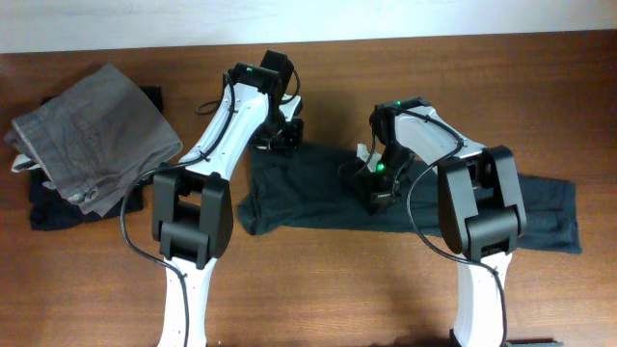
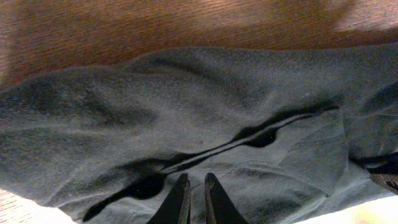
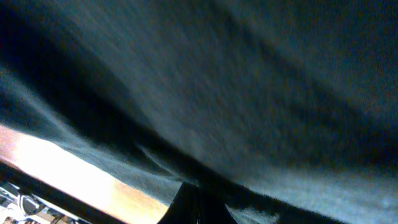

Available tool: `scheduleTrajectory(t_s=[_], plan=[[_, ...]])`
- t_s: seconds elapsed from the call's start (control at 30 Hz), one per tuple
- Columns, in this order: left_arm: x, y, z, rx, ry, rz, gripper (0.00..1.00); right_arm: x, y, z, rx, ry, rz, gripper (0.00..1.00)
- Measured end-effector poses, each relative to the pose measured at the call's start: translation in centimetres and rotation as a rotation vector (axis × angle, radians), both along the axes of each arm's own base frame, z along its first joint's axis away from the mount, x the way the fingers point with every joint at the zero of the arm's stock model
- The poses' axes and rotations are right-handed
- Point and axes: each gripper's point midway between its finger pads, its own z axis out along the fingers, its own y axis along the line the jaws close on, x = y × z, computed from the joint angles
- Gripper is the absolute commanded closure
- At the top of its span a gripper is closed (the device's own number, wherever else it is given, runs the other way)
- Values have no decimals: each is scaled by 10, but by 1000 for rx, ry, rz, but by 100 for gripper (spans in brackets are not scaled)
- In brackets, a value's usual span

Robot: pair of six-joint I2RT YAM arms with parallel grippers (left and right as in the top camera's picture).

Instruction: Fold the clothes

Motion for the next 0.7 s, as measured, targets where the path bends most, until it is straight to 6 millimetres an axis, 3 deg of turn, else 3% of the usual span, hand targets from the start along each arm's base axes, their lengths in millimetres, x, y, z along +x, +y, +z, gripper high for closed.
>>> scheduleTrajectory(t_s=[0.3, 0.43, 0.6, 0.7], plan=[[0, 0, 0, 0, 1, 0, 90, -14, -17, 6, -97, 53, -24, 96], [-1, 0, 0, 1, 4, 0, 90, -4, -35, 28, -128, -12, -87, 96], [-2, 2, 0, 3, 9, 2, 89, 17, -96, 78, -135, -163, -292, 95], [-7, 7, 2, 14, 37, 9, 80, 19, -143, 98, -153, -215, -437, 86]])
